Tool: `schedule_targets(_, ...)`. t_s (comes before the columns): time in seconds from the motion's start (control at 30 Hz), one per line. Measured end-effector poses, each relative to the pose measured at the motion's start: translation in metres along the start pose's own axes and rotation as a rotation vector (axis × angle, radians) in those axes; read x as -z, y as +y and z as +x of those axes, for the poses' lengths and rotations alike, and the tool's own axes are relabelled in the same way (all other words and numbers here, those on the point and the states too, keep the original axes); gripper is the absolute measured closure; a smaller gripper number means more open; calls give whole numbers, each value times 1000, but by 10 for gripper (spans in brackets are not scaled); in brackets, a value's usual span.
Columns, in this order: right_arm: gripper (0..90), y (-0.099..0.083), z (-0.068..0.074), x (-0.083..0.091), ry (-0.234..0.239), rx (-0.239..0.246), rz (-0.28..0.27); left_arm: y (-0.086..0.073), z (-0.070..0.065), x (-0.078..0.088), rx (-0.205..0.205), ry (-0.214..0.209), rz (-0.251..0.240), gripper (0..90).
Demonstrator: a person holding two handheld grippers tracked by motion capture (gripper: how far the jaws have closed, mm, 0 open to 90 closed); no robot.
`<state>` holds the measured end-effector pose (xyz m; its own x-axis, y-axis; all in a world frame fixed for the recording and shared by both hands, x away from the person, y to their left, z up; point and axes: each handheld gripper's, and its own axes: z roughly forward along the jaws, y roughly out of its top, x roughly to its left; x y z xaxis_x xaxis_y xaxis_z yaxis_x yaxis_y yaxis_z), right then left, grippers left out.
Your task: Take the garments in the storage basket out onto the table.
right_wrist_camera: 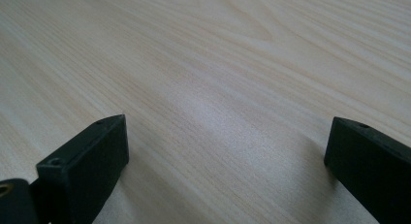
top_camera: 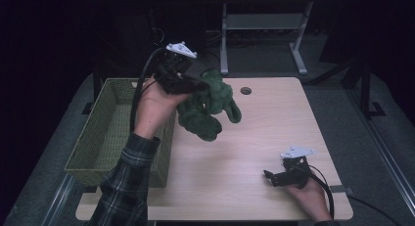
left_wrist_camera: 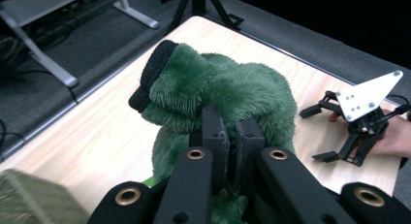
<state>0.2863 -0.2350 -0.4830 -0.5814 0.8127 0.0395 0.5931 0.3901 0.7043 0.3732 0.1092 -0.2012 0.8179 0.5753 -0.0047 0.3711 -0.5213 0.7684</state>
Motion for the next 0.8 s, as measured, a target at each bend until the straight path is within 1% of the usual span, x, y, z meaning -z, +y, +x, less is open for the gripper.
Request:
schedule_targets(0.1, 15, 0, 0, 0, 0, 0, 0, -1, -8, -15, 6, -21, 1, 861)
schedule_targets(0.27, 15, 0, 0, 0, -2, 2, -1, -5, -20, -40, 2, -55, 15, 862)
schedule_targets(0.43, 16, 0, 0, 0, -1, 2, 0, -10, -31, -62, 10, -80, 22, 862)
schedule_targets(0.47, 16, 0, 0, 0, -1, 2, 0, -11, -33, -67, 6, -85, 29, 862)
schedule_targets(0.53, 15, 0, 0, 0, -1, 3, 0, -14, -39, -79, 20, -96, 32, 861)
schedule_targets(0.57, 15, 0, 0, 0, -1, 3, 0, -15, -41, -83, 23, -101, 34, 862)
schedule_targets(0.6, 15, 0, 0, 0, -1, 3, 0, -17, -43, -88, 20, -112, 46, 861)
schedule_targets(0.67, 15, 0, 0, 0, -1, 2, -1, -20, -46, -98, 18, -116, 63, 861)
schedule_targets(0.7, 15, 0, 0, 0, -1, 2, -2, -22, -48, -104, 27, -126, 64, 862)
schedule_targets(0.8, 15, 0, 0, 0, -1, 2, -2, -27, -51, -115, 38, -125, 70, 862)
